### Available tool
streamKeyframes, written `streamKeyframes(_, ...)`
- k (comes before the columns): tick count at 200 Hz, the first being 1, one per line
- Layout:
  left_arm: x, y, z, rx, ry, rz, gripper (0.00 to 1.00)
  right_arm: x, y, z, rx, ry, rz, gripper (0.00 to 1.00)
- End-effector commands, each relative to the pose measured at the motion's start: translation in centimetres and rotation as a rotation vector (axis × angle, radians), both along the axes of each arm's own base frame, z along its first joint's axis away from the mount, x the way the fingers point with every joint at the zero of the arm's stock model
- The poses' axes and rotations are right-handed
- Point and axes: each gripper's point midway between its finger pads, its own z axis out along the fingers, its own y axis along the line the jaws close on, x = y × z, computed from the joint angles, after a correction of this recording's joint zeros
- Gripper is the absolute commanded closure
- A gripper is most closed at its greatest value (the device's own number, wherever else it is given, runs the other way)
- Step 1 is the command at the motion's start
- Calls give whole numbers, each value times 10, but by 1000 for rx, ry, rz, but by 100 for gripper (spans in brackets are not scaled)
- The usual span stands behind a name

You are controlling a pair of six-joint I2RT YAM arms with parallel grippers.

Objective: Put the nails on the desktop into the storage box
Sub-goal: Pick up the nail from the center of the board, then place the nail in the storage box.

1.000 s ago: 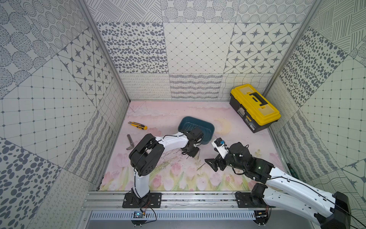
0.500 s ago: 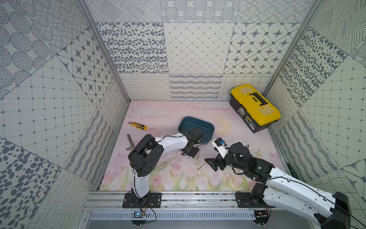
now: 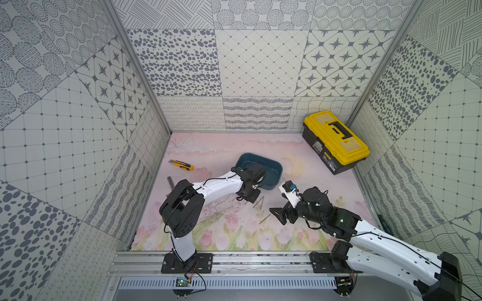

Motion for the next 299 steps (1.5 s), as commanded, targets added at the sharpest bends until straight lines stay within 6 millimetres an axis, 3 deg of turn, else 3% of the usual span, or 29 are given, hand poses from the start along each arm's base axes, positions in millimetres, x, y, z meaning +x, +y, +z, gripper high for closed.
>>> streamKeyframes(1,2,13,34,-6,-16,12,100,5,5,2,6,-32,6,3)
streamKeyframes(53,38,8,90,-35,-78,19,100,7,5,0,3,-42,-3,3)
streamKeyframes(95,70,-7,103,-50,-99,22,100,9,5,0,0,-49,-9,3)
streamKeyframes(166,113,-28,90,-72,-85,39,100,22,3,-3,-34,-74,-55,3)
streamKeyframes(259,148,-47,58,-99,-54,49,100,87,-12,2,-57,-62,-189,3)
streamKeyframes(299,157,-50,39,-88,-35,61,100,100,-11,4,-66,-62,-189,3)
